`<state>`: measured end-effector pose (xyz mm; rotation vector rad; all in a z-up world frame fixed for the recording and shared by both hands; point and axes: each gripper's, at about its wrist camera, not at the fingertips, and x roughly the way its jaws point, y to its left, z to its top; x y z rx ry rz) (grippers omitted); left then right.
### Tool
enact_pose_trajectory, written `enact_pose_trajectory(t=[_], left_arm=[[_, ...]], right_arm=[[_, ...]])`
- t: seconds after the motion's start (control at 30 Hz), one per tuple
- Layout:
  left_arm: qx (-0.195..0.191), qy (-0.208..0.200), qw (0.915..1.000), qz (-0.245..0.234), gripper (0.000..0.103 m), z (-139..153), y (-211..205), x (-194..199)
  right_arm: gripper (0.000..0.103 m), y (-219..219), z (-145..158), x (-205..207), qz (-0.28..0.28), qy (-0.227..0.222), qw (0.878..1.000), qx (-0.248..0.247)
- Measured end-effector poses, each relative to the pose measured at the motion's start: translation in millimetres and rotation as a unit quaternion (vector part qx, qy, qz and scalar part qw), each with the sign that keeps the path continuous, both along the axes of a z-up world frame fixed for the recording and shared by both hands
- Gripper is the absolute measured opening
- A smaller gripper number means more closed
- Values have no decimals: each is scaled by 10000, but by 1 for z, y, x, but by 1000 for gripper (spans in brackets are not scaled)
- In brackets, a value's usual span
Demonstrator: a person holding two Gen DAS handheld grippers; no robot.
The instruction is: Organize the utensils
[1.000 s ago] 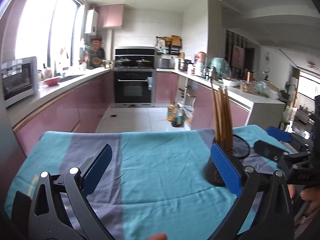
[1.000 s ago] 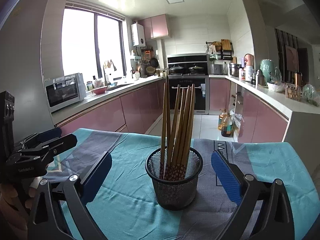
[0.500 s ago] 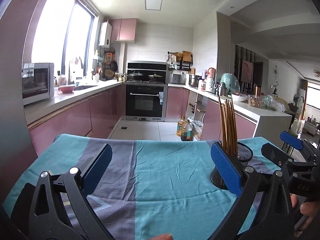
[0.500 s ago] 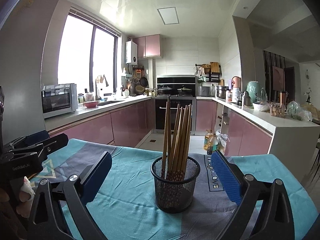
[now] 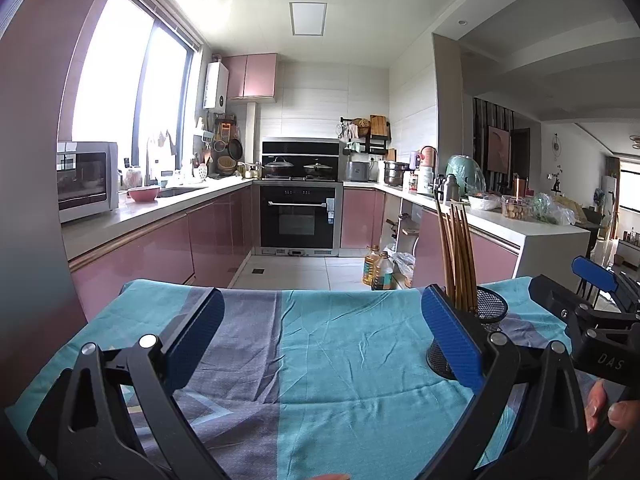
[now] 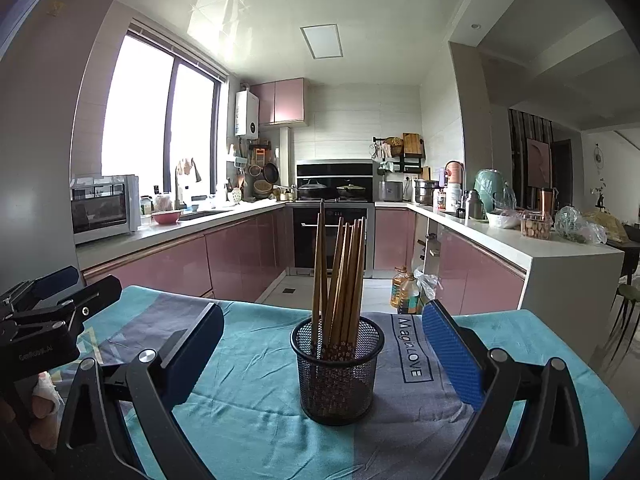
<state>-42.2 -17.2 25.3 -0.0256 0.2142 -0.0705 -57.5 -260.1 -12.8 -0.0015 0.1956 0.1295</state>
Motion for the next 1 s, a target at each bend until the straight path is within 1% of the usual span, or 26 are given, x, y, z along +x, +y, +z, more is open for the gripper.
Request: enact_pose_trajectory(t=[1.0], left_arm=[[-81,-16,10000,-22,97,1,-5,-10]], right_arm=[[96,-1,9,-12,-182,-64,9998,-21]])
